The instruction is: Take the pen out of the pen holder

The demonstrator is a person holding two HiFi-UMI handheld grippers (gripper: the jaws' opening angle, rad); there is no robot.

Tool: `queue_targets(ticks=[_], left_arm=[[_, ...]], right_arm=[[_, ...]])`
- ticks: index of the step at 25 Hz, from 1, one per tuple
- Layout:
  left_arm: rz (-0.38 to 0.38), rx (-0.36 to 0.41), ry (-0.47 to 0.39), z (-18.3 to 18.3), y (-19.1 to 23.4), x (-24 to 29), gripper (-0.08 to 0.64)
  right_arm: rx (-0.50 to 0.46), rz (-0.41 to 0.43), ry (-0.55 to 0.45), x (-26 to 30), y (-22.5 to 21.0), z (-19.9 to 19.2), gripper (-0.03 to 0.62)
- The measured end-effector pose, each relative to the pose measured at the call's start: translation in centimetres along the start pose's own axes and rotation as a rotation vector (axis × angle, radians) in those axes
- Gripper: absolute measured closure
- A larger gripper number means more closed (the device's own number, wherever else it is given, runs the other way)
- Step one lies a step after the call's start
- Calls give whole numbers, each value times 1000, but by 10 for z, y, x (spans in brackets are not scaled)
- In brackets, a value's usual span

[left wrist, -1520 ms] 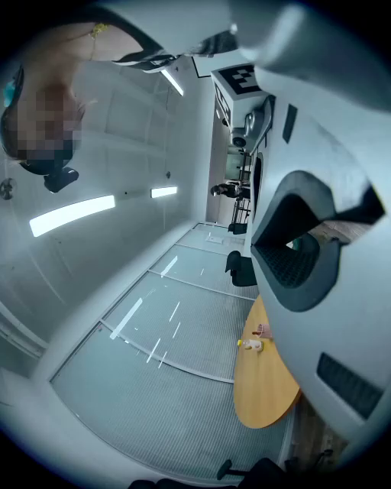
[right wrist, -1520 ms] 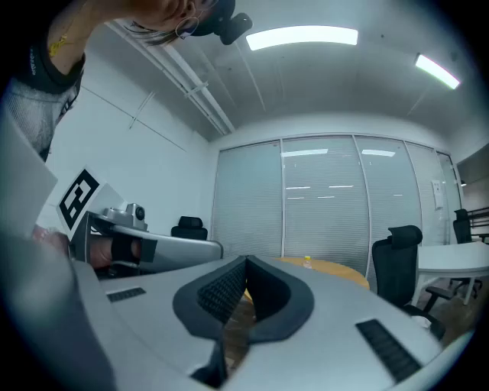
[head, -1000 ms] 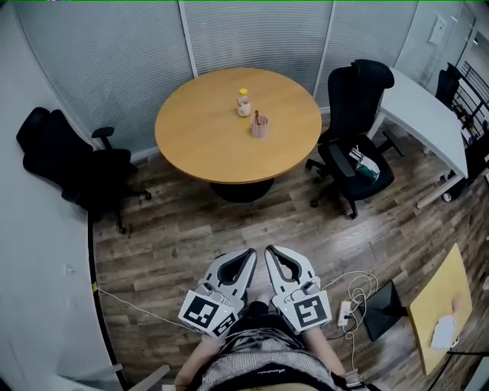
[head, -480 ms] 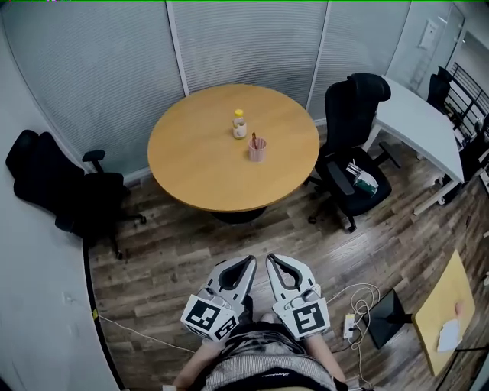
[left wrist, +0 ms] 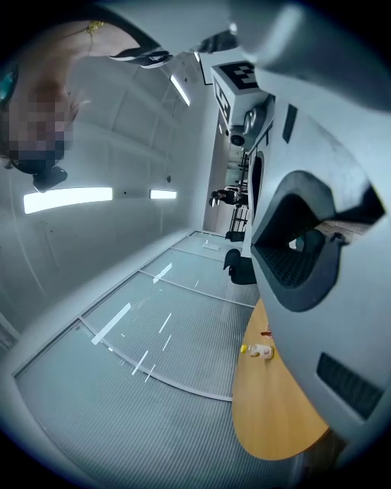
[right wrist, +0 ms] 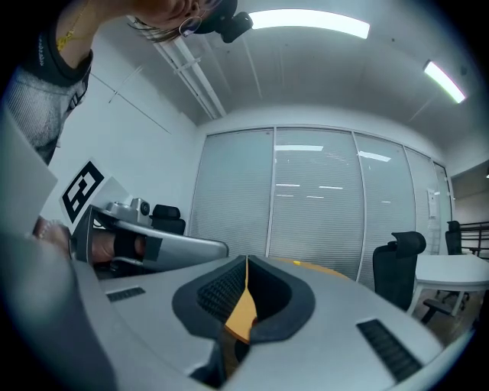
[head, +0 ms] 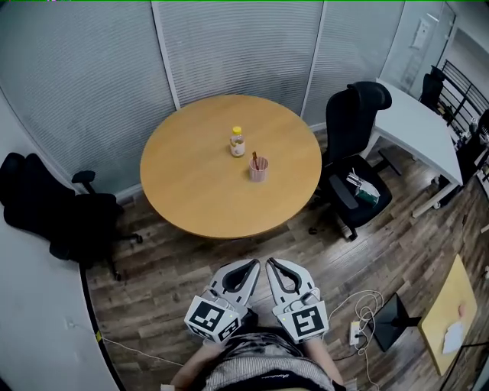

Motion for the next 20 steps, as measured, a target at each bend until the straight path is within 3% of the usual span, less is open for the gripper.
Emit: queue_targets(ticks=[8,20], left_arm=[[-28,-12,24,-7,45,7,557],[2,37,62,-8,77,39,557]], right_arm=[[18,-21,36,45,-1,-8,569],[63,-28,46,82,-33,-12,569]])
Point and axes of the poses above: the fingertips, and each gripper's own axes: x forward along the fingers, y to its left, z out of its top, the point moved 9 cm from there along -x, backward along the fingers, and after that the axes turned 8 degrees about x, right-handed, at the moved point
